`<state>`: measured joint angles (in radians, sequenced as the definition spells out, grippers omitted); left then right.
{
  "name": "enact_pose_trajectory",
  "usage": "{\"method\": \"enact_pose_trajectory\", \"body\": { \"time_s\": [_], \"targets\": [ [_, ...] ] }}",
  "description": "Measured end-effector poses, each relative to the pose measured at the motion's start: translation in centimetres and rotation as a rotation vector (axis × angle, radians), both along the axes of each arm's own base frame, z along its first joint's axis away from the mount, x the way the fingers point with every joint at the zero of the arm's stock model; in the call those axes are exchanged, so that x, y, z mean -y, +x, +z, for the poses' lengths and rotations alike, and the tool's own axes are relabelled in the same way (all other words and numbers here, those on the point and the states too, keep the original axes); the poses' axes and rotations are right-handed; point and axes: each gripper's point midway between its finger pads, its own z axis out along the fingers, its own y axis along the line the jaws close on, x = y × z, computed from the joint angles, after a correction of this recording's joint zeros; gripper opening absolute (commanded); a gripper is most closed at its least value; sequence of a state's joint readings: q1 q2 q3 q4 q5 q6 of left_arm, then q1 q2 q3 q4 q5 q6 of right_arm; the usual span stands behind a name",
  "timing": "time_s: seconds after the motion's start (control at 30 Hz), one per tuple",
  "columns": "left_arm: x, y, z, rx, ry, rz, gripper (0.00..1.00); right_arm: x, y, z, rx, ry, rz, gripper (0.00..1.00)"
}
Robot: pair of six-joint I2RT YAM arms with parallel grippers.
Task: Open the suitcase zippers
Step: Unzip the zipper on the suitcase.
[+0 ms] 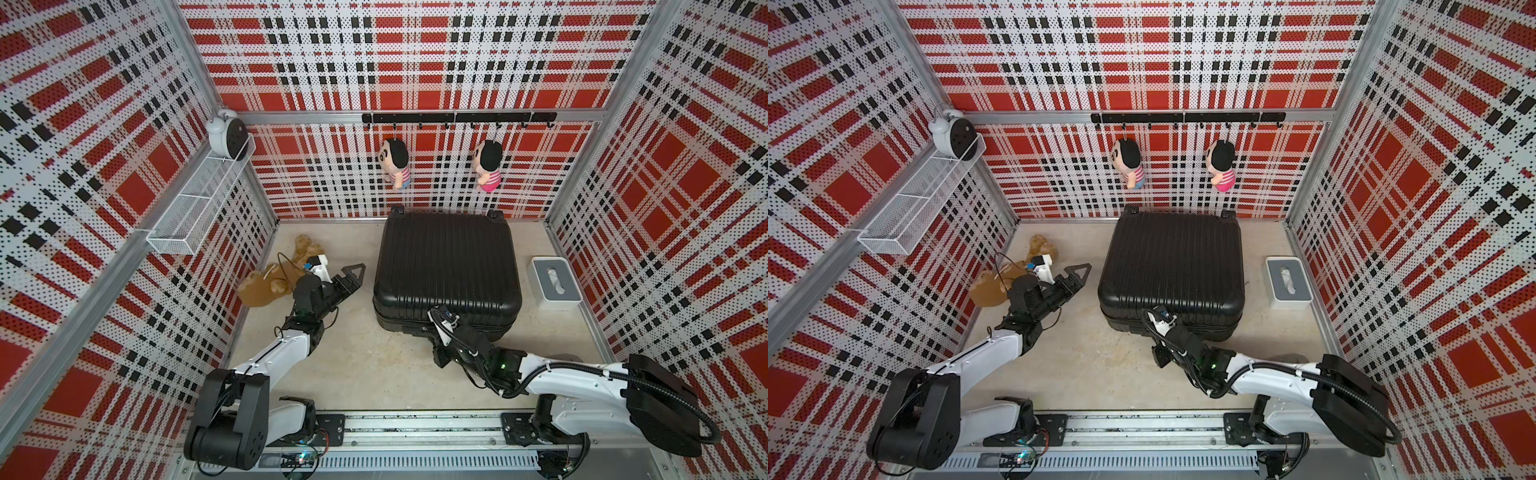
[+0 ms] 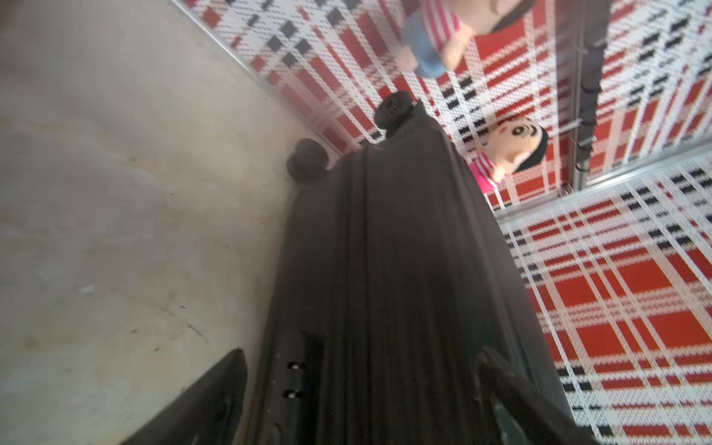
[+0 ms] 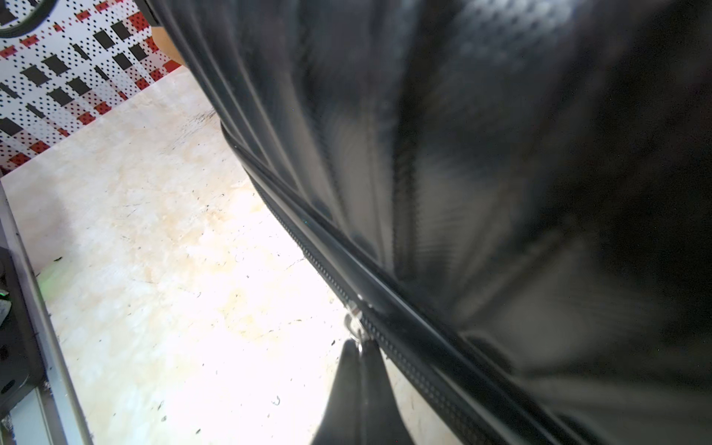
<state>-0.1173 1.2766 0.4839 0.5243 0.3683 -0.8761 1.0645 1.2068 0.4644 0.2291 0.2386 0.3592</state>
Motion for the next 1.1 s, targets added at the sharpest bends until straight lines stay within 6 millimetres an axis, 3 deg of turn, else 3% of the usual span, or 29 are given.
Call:
{"method": "enact_pose_trajectory", "body": {
  "time_s": [0.1, 0.27, 0.5, 0.6, 0.9, 0.97, 1.1],
  "targets": [
    [0.0, 0.6, -2.7, -0.075, -0.018, -0.012, 0.86, 0.0, 0.0, 0.0, 0.001, -0.003, 0.002, 0.0],
    [1.9, 2.2, -6.7, -0.183, -0.058, -0.095, 0.8, -0.2, 0.0, 0.0, -0.004, -0.01, 0.004, 0.0],
    [4.7, 4.4, -7.7, -0.164, -0.152, -0.2, 0.71, -0.4, 0.1, -0.1, -0.014, -0.027, 0.005, 0.0],
    [5.9, 5.0, -8.1, -0.152, -0.2, -0.241, 0.62, -0.5, 0.2, -0.1, -0.018, -0.032, 0.005, 0.0],
    [6.7, 6.9, -9.6, -0.145, -0.283, -0.279, 0.49, -0.7, 0.2, -0.2, -0.026, -0.035, 0.005, 0.0],
    [6.9, 7.6, -9.5, -0.136, -0.293, -0.282, 0.41, -0.7, 0.2, -0.2, -0.026, -0.036, 0.006, 0.0],
    [7.3, 8.3, -8.9, -0.113, -0.307, -0.294, 0.1, -0.7, 0.2, -0.2, -0.025, -0.036, 0.005, 0.0]
  ]
}}
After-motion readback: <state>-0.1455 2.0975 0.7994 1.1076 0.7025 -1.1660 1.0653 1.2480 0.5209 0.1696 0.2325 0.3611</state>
